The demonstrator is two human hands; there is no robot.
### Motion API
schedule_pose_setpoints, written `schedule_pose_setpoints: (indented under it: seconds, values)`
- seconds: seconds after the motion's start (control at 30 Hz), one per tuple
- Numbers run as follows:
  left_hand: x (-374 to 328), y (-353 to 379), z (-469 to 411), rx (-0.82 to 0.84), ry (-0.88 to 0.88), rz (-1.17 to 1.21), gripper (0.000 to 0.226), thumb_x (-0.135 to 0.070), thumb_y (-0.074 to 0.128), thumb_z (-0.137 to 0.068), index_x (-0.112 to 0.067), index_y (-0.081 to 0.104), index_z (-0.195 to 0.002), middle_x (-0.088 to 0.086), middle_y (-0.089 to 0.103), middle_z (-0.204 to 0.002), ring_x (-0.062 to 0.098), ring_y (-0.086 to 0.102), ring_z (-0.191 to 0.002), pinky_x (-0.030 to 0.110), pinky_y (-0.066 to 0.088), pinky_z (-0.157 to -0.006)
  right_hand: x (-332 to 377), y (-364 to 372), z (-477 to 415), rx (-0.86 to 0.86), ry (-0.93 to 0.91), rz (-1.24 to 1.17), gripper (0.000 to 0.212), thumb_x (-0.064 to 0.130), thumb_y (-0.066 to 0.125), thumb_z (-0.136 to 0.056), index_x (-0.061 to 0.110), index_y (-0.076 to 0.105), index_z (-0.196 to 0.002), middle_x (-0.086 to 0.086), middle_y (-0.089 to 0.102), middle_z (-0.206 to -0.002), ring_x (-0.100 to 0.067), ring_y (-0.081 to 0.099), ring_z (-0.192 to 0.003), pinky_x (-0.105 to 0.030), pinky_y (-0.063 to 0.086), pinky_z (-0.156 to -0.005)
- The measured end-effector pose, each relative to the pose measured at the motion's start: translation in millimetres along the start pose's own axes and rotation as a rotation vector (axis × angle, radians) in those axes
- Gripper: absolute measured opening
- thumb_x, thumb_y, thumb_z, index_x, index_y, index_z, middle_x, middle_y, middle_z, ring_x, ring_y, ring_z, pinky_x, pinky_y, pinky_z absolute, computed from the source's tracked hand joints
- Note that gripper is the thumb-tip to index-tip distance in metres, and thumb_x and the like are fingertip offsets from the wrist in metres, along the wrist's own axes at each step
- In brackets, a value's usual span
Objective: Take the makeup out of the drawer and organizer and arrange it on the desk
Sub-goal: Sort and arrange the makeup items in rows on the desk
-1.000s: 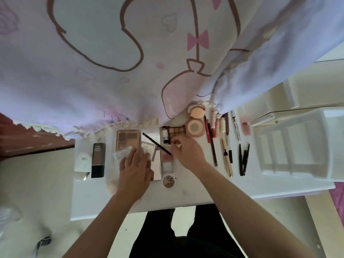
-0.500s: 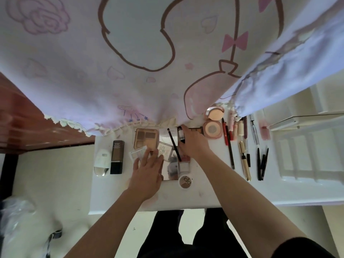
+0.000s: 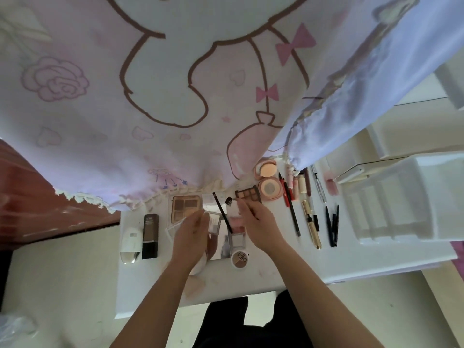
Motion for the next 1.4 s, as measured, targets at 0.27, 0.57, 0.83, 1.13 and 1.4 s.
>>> schedule_pose_setpoints:
  seconds: [0.27,0.57,0.83,1.13,1.4]
  values:
    - [-123.5,-1.8,51.9,0.142,0.211,0.186,0.043,-0.048,0.036,-0.1,-0.012,0.057,-0.089,-0.012,0.05,-0.062,-0.001,0.044,-0.055,0.013,0.037,-0.057,62.8,-45.0,45.2,-0.097,-0.094,-0.378,0.025,0.028,0.039,-0.107,0.034,0.06,-0.118,0.011,0.065,-0.092,-0.009,0.059,-0.08,-0.024,0.049,-0.069]
    - [-184.3,-21.2,76.4,-0.177,0.33,0.143,0.048,-0.045,0.033,-0.102,-0.024,0.043,-0.059,-0.009,0.047,-0.047,0.003,0.046,-0.049,0.02,0.034,-0.052,130.9,-89.0,88.3,-0.178,-0.483,-0.022,0.031,0.03,0.034,-0.106,0.038,0.041,-0.136,0.009,0.06,-0.092,-0.017,0.061,-0.075,-0.032,0.053,-0.069]
    - [-191.2,-22.1,81.4,-0.203,0.355,0.21,0.05,-0.044,0.037,-0.102,-0.009,0.047,-0.068,-0.005,0.041,-0.055,0.006,0.039,-0.051,0.029,0.036,-0.054,128.6,-106.1,96.6,0.079,-0.232,-0.214,0.029,0.05,0.053,-0.095,0.021,0.059,-0.09,-0.011,0.068,-0.081,-0.014,0.064,-0.065,-0.014,0.044,-0.058]
    - [-199.9,-22.9,81.1,-0.198,0.392,0.225,0.045,-0.038,0.042,-0.101,-0.01,0.047,-0.066,-0.008,0.041,-0.051,0.006,0.037,-0.049,0.029,0.035,-0.052,114.4,-111.6,97.6,0.1,-0.122,-0.354,0.035,0.05,0.064,-0.087,0.023,0.061,-0.11,0.007,0.071,-0.095,-0.016,0.07,-0.08,-0.022,0.053,-0.069]
    - [-192.9,-21.2,75.3,-0.186,0.327,0.272,0.045,-0.039,0.043,-0.102,-0.015,0.044,-0.063,-0.01,0.039,-0.049,0.005,0.036,-0.049,0.031,0.034,-0.053,103.3,-121.1,96.0,0.014,-0.111,-0.481,0.013,0.024,0.067,-0.094,0.017,0.07,-0.104,-0.002,0.072,-0.081,-0.012,0.064,-0.072,-0.022,0.049,-0.067]
Point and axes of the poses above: each hand's wrist, its own z-axis away from the middle knuckle, its own y-axis out of the palm, x = y × z, the point moved 10 cm from there along -z, towards the middle knuckle
